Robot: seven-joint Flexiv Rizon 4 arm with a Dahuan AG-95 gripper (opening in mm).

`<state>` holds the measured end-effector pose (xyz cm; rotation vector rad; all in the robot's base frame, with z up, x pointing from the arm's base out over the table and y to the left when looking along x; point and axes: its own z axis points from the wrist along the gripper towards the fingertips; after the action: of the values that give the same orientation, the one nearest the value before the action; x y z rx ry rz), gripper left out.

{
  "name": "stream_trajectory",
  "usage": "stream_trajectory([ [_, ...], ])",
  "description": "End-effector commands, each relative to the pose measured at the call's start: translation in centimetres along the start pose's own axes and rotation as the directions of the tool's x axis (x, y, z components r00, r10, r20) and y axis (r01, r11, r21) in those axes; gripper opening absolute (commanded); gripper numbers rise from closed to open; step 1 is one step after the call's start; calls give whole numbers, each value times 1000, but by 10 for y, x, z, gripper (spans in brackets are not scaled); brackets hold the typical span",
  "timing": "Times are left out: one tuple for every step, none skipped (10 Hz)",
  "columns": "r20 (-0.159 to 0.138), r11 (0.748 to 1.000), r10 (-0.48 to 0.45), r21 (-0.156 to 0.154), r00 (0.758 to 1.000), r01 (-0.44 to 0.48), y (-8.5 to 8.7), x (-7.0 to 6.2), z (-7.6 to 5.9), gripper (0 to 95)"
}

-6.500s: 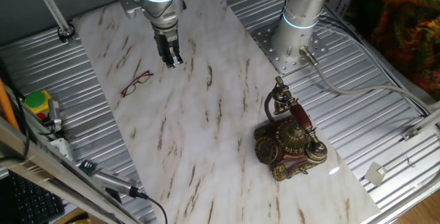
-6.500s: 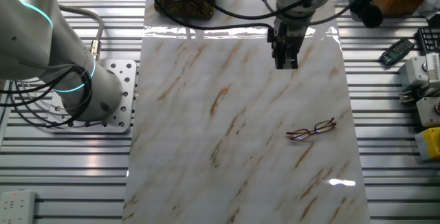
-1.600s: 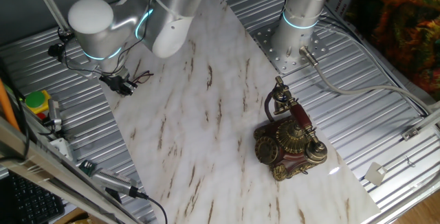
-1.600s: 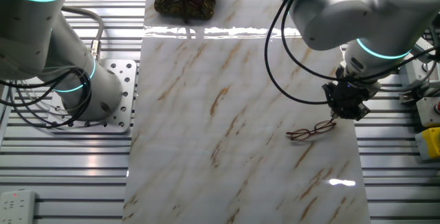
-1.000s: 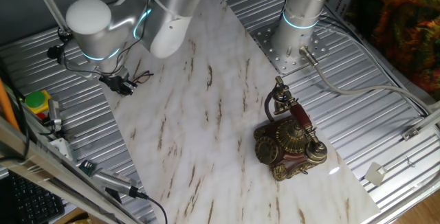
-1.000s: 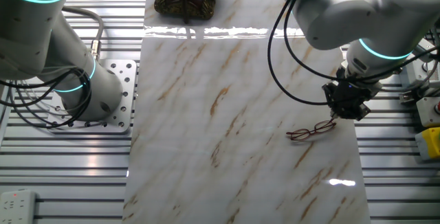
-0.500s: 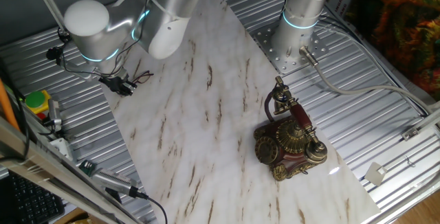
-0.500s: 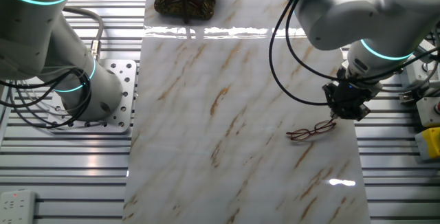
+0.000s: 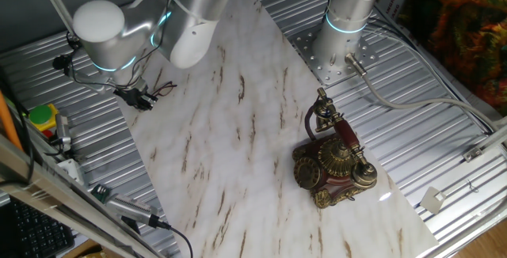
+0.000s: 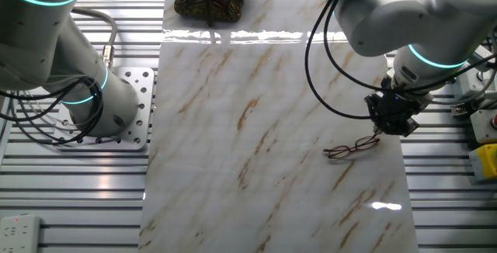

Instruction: Unfold the leg of the glasses (with one hand)

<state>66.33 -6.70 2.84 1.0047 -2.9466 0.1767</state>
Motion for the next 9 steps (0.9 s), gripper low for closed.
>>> stream_trajectory([
  [-1, 1000, -8, 3, 1000, 8, 0, 0, -1, 0],
  [-2, 1000, -14, 4, 1000, 14, 0, 0, 0, 0],
  [-3, 1000, -20, 6, 1000, 20, 0, 0, 0, 0],
  [-4, 1000, -25, 8, 1000, 25, 0, 0, 0, 0],
  [-4, 1000, -29, 9, 1000, 29, 0, 0, 0, 0],
  [-4, 999, -41, 13, 999, 41, 0, 0, 0, 0],
  [-2, 999, -45, 15, 999, 45, 0, 0, 0, 0],
  [-2, 999, -52, 18, 999, 52, 0, 0, 1, 190],
  [-1, 998, -55, 18, 998, 55, 0, 0, 1, 190],
])
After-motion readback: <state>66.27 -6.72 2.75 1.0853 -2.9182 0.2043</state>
